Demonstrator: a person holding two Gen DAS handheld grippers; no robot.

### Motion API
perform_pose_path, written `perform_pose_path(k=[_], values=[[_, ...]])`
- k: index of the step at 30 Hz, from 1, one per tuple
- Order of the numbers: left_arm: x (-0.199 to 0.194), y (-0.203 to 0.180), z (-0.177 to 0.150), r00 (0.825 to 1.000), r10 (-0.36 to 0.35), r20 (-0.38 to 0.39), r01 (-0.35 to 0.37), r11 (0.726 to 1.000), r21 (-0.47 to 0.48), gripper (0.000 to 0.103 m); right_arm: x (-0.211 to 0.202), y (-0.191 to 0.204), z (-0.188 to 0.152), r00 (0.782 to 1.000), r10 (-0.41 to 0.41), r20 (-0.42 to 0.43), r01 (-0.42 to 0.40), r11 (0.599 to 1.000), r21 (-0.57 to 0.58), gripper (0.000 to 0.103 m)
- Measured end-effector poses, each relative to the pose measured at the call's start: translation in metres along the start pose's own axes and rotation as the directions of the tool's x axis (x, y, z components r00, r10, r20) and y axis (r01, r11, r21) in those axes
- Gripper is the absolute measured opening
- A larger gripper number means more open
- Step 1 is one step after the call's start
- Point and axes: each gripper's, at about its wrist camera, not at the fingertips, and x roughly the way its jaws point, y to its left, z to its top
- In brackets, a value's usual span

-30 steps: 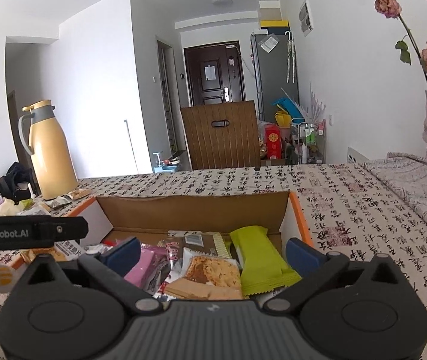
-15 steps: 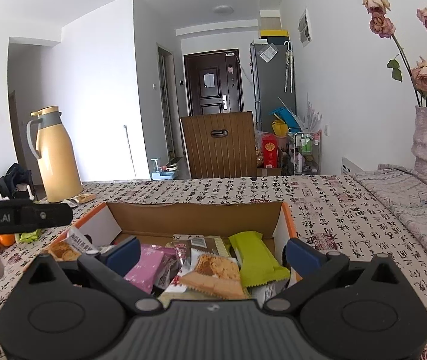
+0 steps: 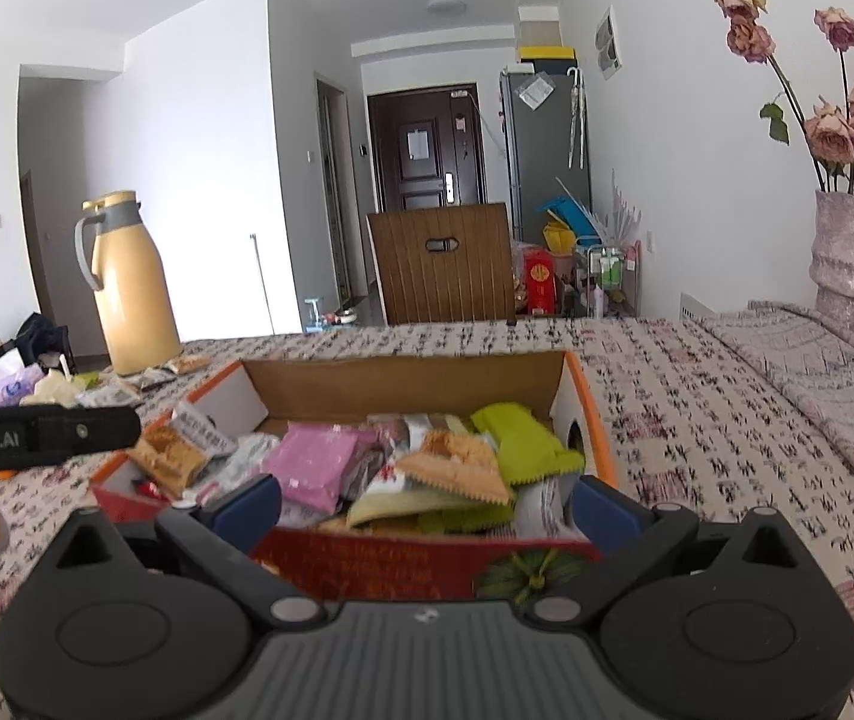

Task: Organize snacks
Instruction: 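Move both tools back to the snack pile, then grasp the pink packet with the right tool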

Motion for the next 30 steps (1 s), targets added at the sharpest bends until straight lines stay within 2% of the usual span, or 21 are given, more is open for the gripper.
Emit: perform_pose_path(k=[8,19,30], values=[[-0.002,0.005,-0.023,0.999,0.010,-0.046,-0.009,1.000,0.027,0.103,0.000,0.002,-0.023,0.998,-0.008,-0.070,0.007,1.000,-0.007,0.103],[0.019,0.011,-0.047,0.996,0.020,-0.089,-0.018,0.999,0.030,0.103,0.002,0.008,-0.039,0.990,-0.035,-0.133,0.032,0.999,-0.025,0.103],[0.024,0.015,-0.050,0.993,0.008,-0.114,-0.008,1.000,0.003,0.103,0.006,0.011,-0.055,0.974,-0.060,-0.219,0.051,0.998,-0.047,0.103]])
